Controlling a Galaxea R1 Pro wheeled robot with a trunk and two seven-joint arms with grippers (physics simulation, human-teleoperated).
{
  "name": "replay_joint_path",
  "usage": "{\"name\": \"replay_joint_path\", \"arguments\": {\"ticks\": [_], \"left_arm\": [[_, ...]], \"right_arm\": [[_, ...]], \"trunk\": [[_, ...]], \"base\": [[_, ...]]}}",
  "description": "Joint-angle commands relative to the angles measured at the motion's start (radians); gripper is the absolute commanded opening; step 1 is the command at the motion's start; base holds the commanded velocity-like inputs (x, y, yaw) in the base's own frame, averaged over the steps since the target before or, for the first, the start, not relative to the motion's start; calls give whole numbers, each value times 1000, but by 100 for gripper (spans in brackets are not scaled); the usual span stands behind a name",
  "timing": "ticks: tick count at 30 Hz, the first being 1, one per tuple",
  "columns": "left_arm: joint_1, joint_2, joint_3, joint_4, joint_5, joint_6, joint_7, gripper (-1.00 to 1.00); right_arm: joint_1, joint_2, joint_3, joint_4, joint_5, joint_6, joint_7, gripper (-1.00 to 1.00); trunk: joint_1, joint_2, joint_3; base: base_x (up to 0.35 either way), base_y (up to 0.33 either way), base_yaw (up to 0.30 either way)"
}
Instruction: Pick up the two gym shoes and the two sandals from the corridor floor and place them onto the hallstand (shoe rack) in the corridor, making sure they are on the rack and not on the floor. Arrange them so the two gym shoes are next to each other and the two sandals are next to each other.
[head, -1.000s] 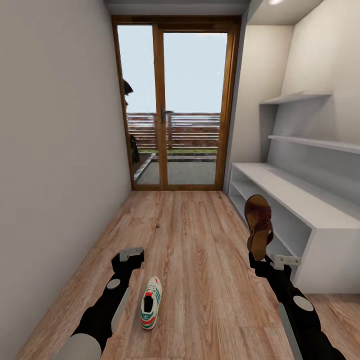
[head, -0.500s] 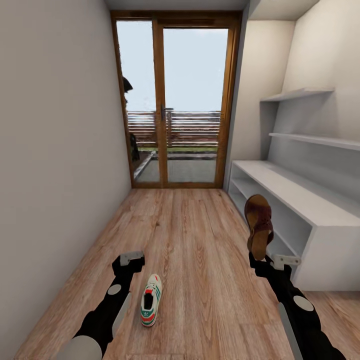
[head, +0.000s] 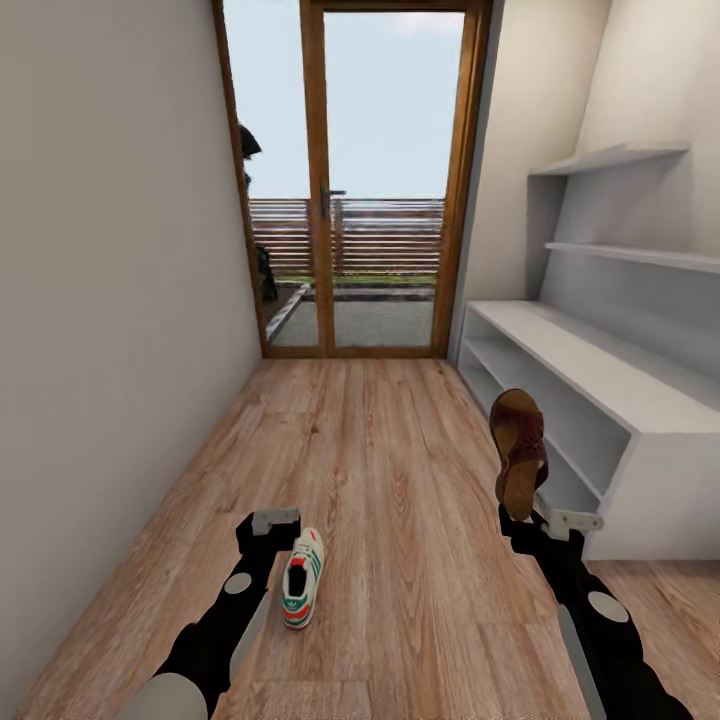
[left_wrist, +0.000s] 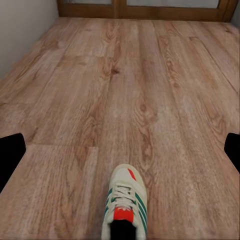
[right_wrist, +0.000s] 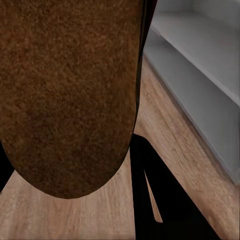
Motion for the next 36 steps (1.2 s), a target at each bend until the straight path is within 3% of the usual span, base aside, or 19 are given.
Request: {"name": "replay_joint_path", "arguments": {"ticks": [1, 36], "left_arm": [[-1, 1, -4, 1, -1, -3, 8, 100], [-2, 1, -7, 1, -4, -27, 7, 100]], "right_arm": [[-1, 0, -1, -2, -2, 6, 1, -100], [0, -1, 0, -2, -2, 6, 1, -100]], "trunk": [[0, -1, -7], [16, -9, -199]], "base": [[0, 0, 0], [0, 0, 0]]}}
